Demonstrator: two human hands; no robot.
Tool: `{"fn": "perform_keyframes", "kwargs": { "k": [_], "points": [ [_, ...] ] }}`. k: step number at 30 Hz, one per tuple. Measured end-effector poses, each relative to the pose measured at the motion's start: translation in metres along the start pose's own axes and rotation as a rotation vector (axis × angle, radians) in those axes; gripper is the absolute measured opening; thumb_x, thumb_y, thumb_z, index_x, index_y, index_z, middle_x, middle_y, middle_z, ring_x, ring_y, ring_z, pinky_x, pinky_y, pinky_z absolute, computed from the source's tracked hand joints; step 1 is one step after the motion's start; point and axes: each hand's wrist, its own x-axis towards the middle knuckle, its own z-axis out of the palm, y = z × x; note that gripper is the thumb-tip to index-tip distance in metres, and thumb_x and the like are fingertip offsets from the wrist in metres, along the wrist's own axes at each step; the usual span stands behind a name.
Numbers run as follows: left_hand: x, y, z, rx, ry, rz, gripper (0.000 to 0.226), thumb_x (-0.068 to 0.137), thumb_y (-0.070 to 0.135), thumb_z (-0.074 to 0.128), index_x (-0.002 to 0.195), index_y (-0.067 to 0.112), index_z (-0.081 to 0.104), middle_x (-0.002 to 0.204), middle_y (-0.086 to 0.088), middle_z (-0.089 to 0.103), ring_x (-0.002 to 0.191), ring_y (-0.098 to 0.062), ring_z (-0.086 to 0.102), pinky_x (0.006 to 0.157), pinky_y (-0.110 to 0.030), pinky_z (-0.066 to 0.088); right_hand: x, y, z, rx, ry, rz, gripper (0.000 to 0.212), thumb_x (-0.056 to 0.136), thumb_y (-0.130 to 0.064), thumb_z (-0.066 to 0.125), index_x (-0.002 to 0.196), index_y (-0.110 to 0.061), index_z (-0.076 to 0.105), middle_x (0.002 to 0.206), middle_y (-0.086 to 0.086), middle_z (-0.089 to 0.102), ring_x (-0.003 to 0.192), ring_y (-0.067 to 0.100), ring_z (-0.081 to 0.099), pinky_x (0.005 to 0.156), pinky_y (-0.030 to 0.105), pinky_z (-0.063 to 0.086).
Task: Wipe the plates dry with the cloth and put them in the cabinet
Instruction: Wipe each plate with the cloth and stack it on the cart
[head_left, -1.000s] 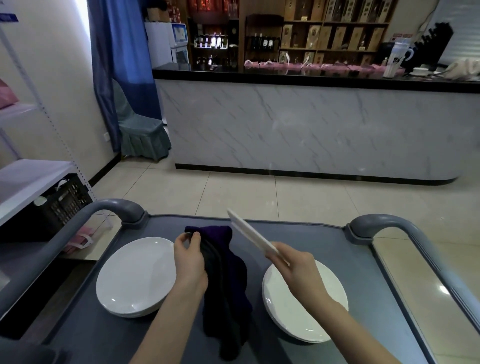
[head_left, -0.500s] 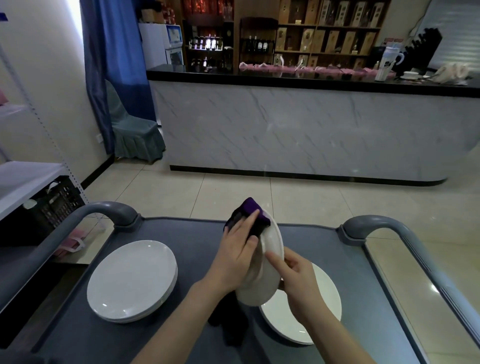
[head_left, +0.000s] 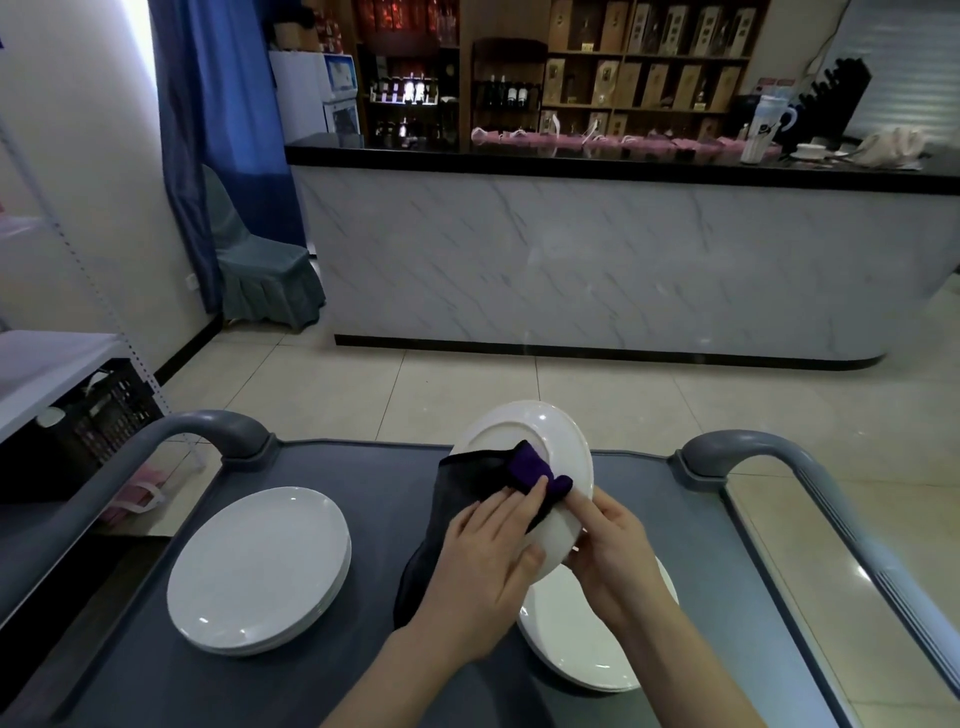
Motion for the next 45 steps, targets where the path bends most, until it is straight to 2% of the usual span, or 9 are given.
{"fn": "perform_keyframes", "kwargs": {
  "k": [5,9,13,19,22,27,31,36,45],
  "points": [
    [-0.006,0.000,0.009,0.065,0.096,0.014,0.053,0.101,0.045,0.027,0.153,0.046,0.016,0.144,0.008,0.037,0.135,-0.010,0.029,0.114,-0.038,0.028,0.002,-0.001,0.000,0.027,0.041,0.008,0.031,0.083,-0.028,0.069,0.104,-0.007,0.076,0.100,0.017,0.074,0.082,0.024,0.070,0.063,0.032,0.058],
    [-0.011,0.004,0.015,0.067,0.170,-0.050,0.049,0.102,0.050,0.027,0.151,0.048,0.024,0.146,0.002,0.023,0.133,-0.024,0.026,0.112,-0.048,0.033,0.005,-0.002,-0.001,0.003,0.078,0.005,0.022,0.095,-0.021,0.061,0.099,-0.007,0.077,0.094,0.017,0.074,0.075,0.023,0.069,0.060,0.032,0.057],
    [-0.004,0.006,0.014,0.039,0.081,0.094,0.052,0.105,0.043,0.020,0.156,0.033,0.022,0.164,0.014,0.011,0.151,-0.010,0.010,0.120,-0.050,0.020,0.005,-0.004,0.001,-0.010,0.087,-0.004,0.024,0.097,-0.023,0.058,0.102,-0.008,0.077,0.093,0.016,0.073,0.074,0.021,0.068,0.060,0.030,0.056],
    [0.021,-0.001,0.003,-0.113,-0.055,0.070,0.054,0.103,0.048,0.019,0.154,0.042,0.003,0.161,0.028,-0.006,0.149,0.003,-0.004,0.122,-0.042,0.002,0.001,-0.004,0.004,-0.044,0.032,-0.018,0.028,0.097,-0.032,0.058,0.109,-0.016,0.076,0.108,0.016,0.075,0.093,0.028,0.072,0.070,0.037,0.060],
    [0.042,-0.013,-0.001,-0.138,-0.072,-0.033,0.057,0.095,0.057,0.015,0.150,0.049,0.000,0.158,0.033,-0.012,0.145,0.009,-0.012,0.120,-0.047,-0.006,-0.004,0.001,0.005,-0.046,0.024,-0.015,0.026,0.094,-0.029,0.061,0.106,-0.013,0.077,0.106,0.017,0.075,0.089,0.027,0.073,0.067,0.035,0.059],
    [0.049,-0.047,-0.002,-0.162,-0.103,-0.243,0.057,0.091,0.063,0.013,0.145,0.051,-0.003,0.154,0.031,-0.014,0.146,0.005,-0.011,0.121,-0.052,0.001,-0.007,-0.003,-0.001,-0.056,0.056,-0.021,0.020,0.092,-0.021,0.064,0.089,-0.011,0.080,0.089,0.013,0.075,0.073,0.020,0.071,0.059,0.029,0.056],
    [0.018,-0.042,0.009,-0.340,-0.008,-0.182,0.063,0.092,0.068,0.024,0.151,0.051,0.007,0.159,0.031,-0.005,0.148,0.004,-0.010,0.124,-0.039,0.004,0.003,-0.019,-0.007,0.020,0.121,-0.059,0.018,0.086,-0.023,0.067,0.086,-0.009,0.078,0.083,0.011,0.074,0.067,0.019,0.068,0.055,0.030,0.055],
    [-0.006,0.005,0.026,-0.271,0.038,-0.058,0.059,0.098,0.061,0.020,0.154,0.045,0.014,0.161,0.029,0.003,0.150,-0.002,-0.002,0.120,-0.041,-0.002,0.010,-0.015,-0.012,0.089,0.146,-0.022,0.029,0.092,-0.023,0.063,0.109,-0.001,0.071,0.105,0.018,0.075,0.087,0.028,0.073,0.067,0.036,0.061],
    [0.044,0.006,0.010,-0.157,-0.075,-0.069,0.057,0.093,0.057,0.001,0.150,0.051,-0.001,0.156,0.037,-0.010,0.145,0.009,-0.015,0.120,-0.042,-0.012,-0.005,0.003,-0.003,0.021,0.025,0.028,0.036,0.088,-0.035,0.064,0.114,-0.013,0.075,0.113,0.017,0.073,0.096,0.027,0.072,0.071,0.034,0.059]
  ]
}}
